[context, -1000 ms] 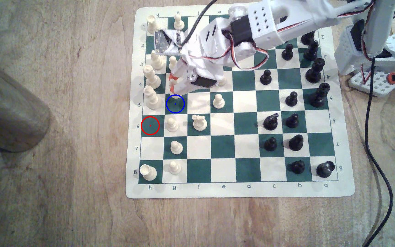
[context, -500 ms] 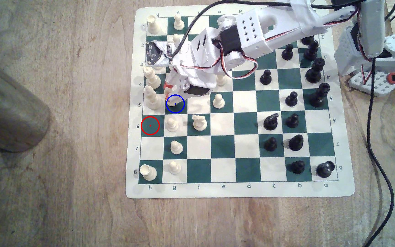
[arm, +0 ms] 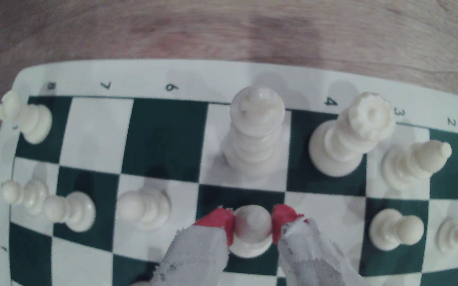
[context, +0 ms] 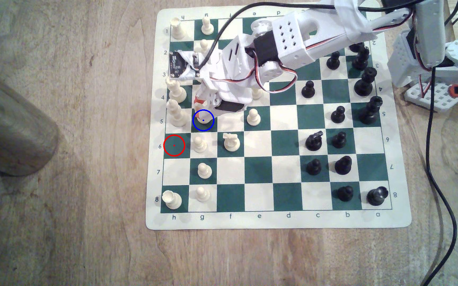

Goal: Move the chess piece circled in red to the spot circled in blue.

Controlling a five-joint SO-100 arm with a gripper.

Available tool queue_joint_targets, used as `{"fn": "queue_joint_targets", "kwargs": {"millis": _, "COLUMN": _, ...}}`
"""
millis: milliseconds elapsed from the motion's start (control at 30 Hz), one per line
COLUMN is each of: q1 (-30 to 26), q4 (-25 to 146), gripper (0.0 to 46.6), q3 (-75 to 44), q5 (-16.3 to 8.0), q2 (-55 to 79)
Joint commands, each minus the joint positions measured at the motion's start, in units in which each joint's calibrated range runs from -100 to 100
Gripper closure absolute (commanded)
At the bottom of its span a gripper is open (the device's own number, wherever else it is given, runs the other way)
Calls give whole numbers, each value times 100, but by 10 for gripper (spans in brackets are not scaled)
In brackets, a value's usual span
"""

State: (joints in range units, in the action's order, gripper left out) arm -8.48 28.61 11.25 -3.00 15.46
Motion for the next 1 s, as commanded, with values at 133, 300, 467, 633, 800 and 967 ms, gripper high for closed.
{"fn": "queue_joint_targets", "kwargs": {"millis": 133, "q1": -47, "q4": 14, "gripper": 453, "q3": -545, "q5": -34, "q2": -1}}
{"fn": "queue_joint_targets", "kwargs": {"millis": 300, "q1": -71, "q4": 170, "gripper": 462, "q3": -481, "q5": -34, "q2": -128}}
{"fn": "queue_joint_targets", "kwargs": {"millis": 467, "q1": -102, "q4": 391, "gripper": 451, "q3": -427, "q5": -34, "q2": -222}}
{"fn": "queue_joint_targets", "kwargs": {"millis": 633, "q1": -141, "q4": 514, "gripper": 418, "q3": -364, "q5": -34, "q2": -323}}
{"fn": "queue_joint_targets", "kwargs": {"millis": 800, "q1": -149, "q4": 555, "gripper": 352, "q3": -237, "q5": -34, "q2": -425}}
{"fn": "queue_joint_targets", "kwargs": {"millis": 967, "q1": -149, "q4": 579, "gripper": 314, "q3": -137, "q5": -39, "q2": -536}}
